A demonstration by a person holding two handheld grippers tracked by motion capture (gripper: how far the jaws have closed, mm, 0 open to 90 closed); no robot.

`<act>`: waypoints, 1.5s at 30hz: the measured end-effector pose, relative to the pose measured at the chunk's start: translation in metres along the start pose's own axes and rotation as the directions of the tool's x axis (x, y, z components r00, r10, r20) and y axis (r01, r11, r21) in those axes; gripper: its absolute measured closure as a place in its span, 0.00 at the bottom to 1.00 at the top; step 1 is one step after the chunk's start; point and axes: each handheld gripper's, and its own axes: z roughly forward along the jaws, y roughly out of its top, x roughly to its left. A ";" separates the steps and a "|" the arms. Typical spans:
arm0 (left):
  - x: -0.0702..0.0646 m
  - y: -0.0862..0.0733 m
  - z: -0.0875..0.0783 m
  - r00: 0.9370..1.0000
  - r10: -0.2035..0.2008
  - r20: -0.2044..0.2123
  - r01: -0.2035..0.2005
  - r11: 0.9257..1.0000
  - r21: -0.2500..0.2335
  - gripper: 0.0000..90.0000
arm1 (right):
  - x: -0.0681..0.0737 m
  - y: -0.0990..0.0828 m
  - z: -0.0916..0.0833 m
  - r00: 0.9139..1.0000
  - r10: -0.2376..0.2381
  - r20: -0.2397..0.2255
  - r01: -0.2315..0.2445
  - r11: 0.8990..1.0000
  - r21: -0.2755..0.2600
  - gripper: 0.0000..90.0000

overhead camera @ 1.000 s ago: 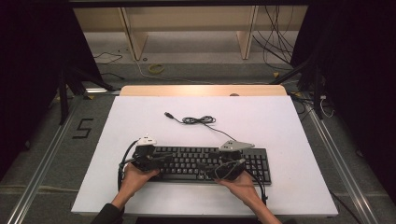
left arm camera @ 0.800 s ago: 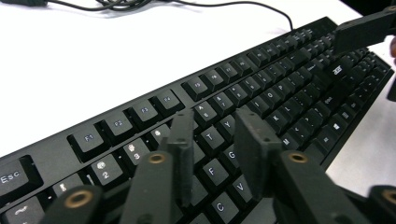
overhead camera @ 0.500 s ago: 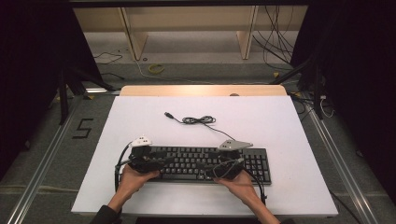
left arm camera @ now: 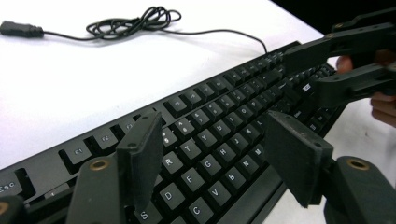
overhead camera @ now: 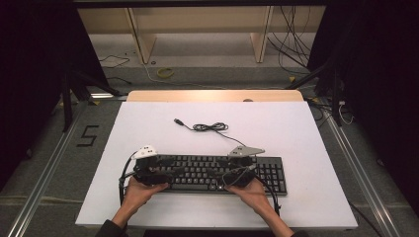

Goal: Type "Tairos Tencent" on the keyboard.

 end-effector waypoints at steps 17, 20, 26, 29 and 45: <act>-0.002 -0.011 -0.014 1.000 0.013 0.006 -0.013 0.999 -0.048 0.34 | -0.004 0.005 0.014 0.999 -0.025 0.047 0.023 0.999 0.045 0.82; -0.001 -0.014 -0.015 1.000 0.004 0.006 -0.003 0.999 -0.048 0.34 | -0.004 0.005 0.018 0.998 -0.029 0.048 0.026 0.998 0.062 0.88; 0.002 -0.016 -0.020 1.000 -0.003 -0.002 0.003 0.999 -0.051 0.34 | -0.004 0.004 0.026 0.998 -0.040 0.054 0.034 0.995 0.096 0.98; 0.003 -0.017 -0.021 1.000 -0.010 -0.007 0.009 0.999 -0.051 0.34 | -0.005 0.004 0.029 0.997 -0.044 0.059 0.037 0.993 0.112 1.00; 0.002 -0.023 -0.025 1.000 -0.005 -0.018 0.004 0.999 -0.045 0.34 | -0.007 0.001 0.039 0.996 -0.053 0.068 0.042 0.987 0.155 1.00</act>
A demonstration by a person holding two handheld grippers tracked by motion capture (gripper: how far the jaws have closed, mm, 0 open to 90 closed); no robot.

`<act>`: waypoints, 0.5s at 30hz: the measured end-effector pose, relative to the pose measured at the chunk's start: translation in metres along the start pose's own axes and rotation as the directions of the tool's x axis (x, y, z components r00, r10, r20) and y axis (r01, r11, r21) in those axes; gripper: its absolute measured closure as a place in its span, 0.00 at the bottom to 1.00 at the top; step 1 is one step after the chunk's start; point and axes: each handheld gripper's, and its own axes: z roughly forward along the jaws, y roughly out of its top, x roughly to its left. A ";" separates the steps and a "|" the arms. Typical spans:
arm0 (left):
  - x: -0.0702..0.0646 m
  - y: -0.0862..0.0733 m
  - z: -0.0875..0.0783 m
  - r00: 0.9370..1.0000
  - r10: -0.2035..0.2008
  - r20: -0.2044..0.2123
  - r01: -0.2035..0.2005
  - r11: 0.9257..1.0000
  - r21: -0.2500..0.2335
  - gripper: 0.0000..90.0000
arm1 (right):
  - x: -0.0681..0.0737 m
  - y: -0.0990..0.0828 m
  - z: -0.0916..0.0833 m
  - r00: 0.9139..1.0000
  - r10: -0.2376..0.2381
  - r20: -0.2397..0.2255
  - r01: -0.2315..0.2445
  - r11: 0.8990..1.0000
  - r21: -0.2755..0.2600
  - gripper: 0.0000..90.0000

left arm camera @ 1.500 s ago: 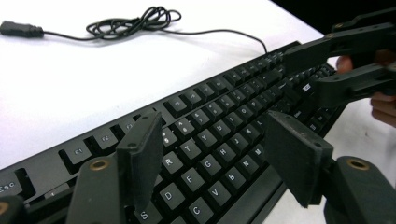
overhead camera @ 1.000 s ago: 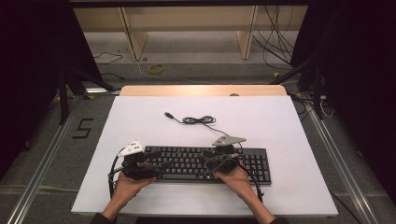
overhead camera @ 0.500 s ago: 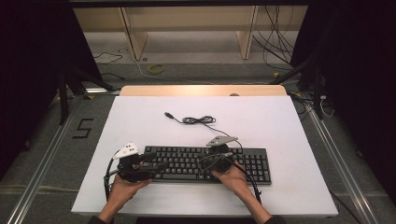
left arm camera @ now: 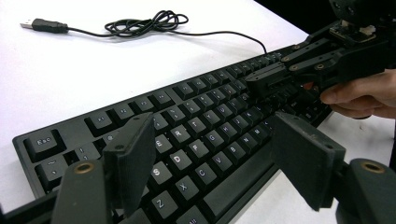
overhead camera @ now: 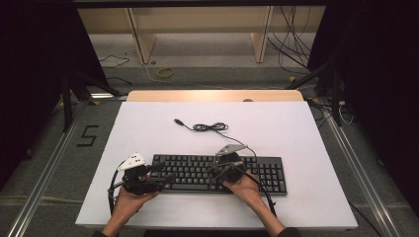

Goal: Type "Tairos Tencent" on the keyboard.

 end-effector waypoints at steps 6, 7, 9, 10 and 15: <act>-0.001 -0.001 -0.001 1.000 0.001 -0.005 -0.001 1.000 -0.001 0.34 | 0.000 0.000 0.002 1.000 -0.002 0.001 0.002 1.000 0.007 1.00; -0.001 -0.001 -0.001 1.000 0.001 -0.006 -0.001 1.000 -0.002 0.34 | 0.000 0.000 0.003 1.000 0.000 0.001 0.000 1.000 0.010 1.00; 0.000 -0.001 -0.002 1.000 0.003 -0.009 -0.003 1.000 -0.001 0.34 | 0.000 -0.001 0.003 1.000 -0.001 0.001 0.001 1.000 0.011 1.00; 0.001 -0.001 -0.003 1.000 0.002 -0.009 -0.002 1.000 -0.001 0.34 | 0.000 -0.001 0.003 1.000 0.000 0.001 0.000 1.000 0.013 1.00; 0.001 -0.002 -0.003 1.000 0.000 -0.010 0.000 1.000 -0.002 0.34 | 0.000 -0.001 0.004 1.000 0.001 0.000 -0.001 1.000 0.013 1.00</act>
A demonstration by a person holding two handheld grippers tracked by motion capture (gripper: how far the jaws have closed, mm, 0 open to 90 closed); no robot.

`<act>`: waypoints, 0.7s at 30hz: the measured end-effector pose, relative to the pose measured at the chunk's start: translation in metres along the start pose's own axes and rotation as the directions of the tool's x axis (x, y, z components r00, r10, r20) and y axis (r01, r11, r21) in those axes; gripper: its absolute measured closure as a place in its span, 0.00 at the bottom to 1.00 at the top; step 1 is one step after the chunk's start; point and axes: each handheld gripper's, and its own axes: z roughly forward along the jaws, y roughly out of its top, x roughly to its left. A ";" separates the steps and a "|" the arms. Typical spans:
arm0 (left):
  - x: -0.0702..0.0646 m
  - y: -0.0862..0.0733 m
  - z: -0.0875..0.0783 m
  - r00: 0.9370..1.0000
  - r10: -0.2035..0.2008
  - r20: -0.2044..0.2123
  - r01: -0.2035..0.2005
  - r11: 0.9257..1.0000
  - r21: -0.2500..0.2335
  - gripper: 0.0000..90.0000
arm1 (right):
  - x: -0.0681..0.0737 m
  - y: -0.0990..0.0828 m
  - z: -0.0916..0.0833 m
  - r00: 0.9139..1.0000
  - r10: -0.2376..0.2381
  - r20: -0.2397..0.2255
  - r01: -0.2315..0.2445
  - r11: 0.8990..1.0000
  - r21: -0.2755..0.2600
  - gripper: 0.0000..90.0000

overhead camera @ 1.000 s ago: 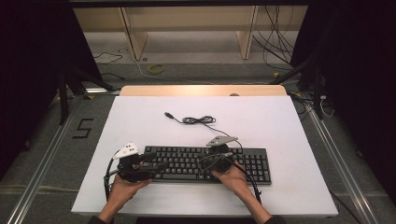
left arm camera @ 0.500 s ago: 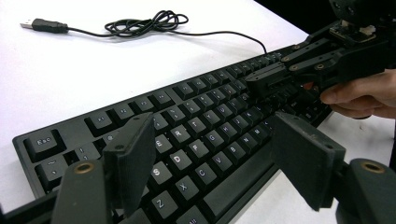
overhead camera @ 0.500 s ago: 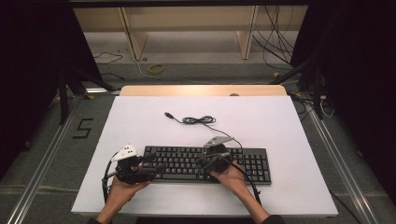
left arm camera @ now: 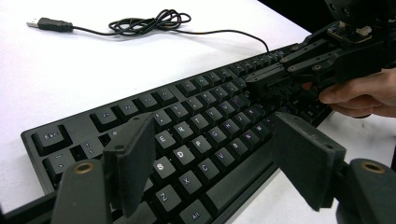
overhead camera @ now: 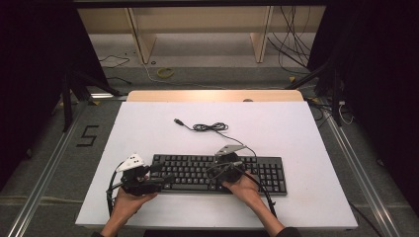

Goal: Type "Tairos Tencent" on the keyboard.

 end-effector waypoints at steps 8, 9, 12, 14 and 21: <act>0.000 0.000 0.001 1.000 0.001 -0.002 -0.001 1.000 0.002 0.34 | 0.001 -0.002 0.003 1.000 -0.009 0.010 0.009 1.000 0.009 1.00; 0.000 0.000 0.001 1.000 0.002 -0.002 -0.002 1.000 0.005 0.34 | 0.002 -0.002 0.003 1.000 -0.016 0.016 0.016 1.000 0.011 1.00; 0.000 -0.001 0.001 1.000 -0.001 -0.004 0.001 1.000 0.003 0.34 | 0.002 -0.002 0.003 1.000 -0.010 0.018 0.010 1.000 0.009 1.00; 0.001 -0.001 0.002 1.000 0.002 -0.007 -0.002 1.000 0.004 0.34 | 0.002 -0.001 0.003 1.000 -0.002 0.014 0.002 1.000 0.008 1.00; 0.003 -0.001 0.002 1.000 0.003 -0.015 -0.003 1.000 0.006 0.34 | -0.001 0.000 -0.004 0.999 0.040 -0.010 -0.040 0.999 -0.025 0.99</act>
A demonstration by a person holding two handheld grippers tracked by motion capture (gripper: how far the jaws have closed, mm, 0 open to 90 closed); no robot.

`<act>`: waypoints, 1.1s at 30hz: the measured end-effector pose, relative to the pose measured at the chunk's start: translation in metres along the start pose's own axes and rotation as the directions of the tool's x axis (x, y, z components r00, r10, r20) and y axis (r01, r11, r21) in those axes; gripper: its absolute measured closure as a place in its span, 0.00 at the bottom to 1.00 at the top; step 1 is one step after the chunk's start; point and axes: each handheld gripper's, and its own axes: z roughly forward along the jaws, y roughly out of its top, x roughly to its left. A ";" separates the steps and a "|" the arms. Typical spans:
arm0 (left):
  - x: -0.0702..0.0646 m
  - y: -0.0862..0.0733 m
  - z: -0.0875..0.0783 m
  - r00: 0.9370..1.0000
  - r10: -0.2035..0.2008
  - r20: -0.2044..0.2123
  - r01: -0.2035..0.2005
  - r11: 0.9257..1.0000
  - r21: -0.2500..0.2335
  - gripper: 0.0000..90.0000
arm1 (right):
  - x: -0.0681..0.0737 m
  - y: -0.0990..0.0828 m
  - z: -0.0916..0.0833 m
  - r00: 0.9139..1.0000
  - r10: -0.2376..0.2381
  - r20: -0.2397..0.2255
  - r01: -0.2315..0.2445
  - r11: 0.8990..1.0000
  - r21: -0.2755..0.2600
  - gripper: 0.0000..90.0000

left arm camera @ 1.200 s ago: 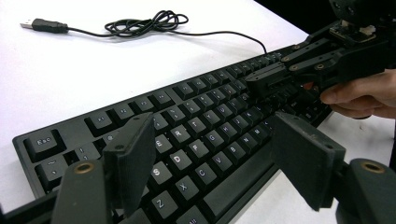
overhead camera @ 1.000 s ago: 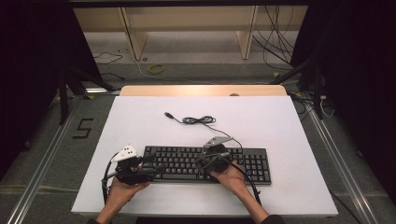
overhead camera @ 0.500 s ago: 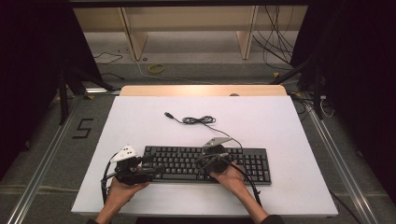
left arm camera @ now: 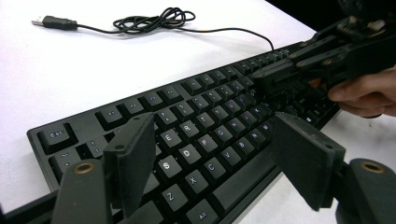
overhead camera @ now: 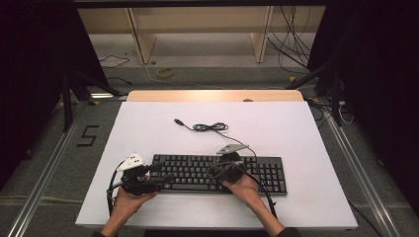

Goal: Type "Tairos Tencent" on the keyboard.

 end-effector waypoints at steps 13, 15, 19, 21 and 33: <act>0.001 -0.001 0.003 1.000 0.004 -0.012 -0.004 1.000 0.006 0.34 | 0.001 0.001 -0.014 1.000 -0.003 -0.030 0.001 0.999 -0.050 0.79; 0.001 -0.001 0.003 1.000 0.007 -0.012 -0.007 1.000 0.008 0.34 | 0.002 0.001 -0.015 0.999 0.001 -0.034 -0.003 0.999 -0.047 0.71; 0.001 -0.001 0.004 1.000 0.008 -0.014 -0.008 1.000 0.009 0.34 | 0.004 0.001 -0.018 0.999 -0.001 -0.041 -0.001 0.999 -0.055 0.64; 0.002 -0.001 0.004 1.000 0.007 -0.017 -0.007 1.000 0.010 0.34 | 0.005 0.001 -0.020 0.999 0.001 -0.042 -0.004 0.998 -0.060 0.59; 0.006 -0.001 0.003 0.999 -0.006 -0.037 0.006 1.000 0.012 0.40 | 0.011 -0.001 -0.029 0.998 -0.002 -0.061 -0.003 0.996 -0.088 0.45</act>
